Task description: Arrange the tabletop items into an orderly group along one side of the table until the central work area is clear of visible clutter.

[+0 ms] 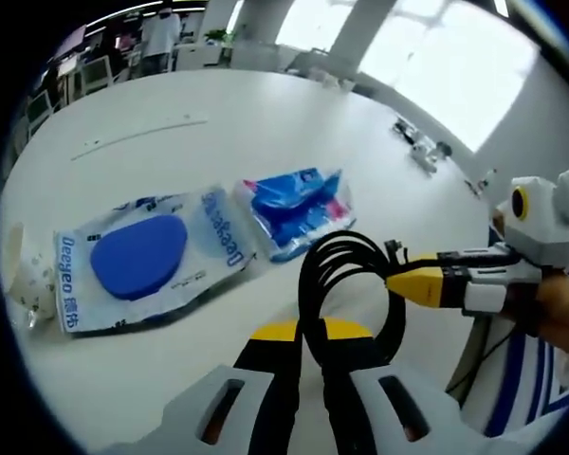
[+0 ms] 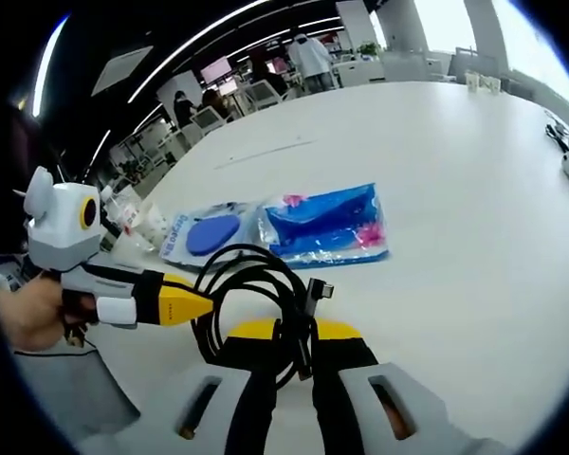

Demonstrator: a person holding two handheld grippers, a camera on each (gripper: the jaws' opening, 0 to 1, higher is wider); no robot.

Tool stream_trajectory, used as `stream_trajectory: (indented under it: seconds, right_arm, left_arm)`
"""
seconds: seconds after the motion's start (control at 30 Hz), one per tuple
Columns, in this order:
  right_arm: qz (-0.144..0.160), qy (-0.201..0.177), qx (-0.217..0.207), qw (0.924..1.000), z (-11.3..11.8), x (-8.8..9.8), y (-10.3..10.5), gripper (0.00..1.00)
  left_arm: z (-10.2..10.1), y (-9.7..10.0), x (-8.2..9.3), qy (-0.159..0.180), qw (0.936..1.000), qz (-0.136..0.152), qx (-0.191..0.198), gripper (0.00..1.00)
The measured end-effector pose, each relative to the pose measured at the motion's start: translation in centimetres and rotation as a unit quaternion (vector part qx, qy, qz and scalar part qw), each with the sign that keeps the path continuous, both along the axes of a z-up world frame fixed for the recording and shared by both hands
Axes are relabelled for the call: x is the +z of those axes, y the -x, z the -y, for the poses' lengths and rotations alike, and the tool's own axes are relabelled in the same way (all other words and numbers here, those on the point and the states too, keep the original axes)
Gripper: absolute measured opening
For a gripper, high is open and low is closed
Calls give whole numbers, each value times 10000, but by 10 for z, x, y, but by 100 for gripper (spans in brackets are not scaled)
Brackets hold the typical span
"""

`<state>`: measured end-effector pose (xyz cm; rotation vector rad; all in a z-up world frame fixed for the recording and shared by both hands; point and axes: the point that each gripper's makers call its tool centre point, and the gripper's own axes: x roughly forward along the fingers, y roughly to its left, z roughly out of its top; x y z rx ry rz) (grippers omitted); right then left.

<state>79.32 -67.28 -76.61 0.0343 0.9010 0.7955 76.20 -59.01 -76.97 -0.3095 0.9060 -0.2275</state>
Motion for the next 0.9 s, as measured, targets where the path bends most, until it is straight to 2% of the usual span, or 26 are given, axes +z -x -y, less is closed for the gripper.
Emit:
stream_trajectory:
  seconds: [0.53,0.9]
  right_arm:
    - [-144,101,35,9998,3,-19,-3,9]
    - [-120,196,129,9997,0,-31,-7,9]
  left_arm:
    - [3,-4,-14,-131,9997,-201,-105,2]
    - [1,-5,-23,-244,9992,-309,-86,2]
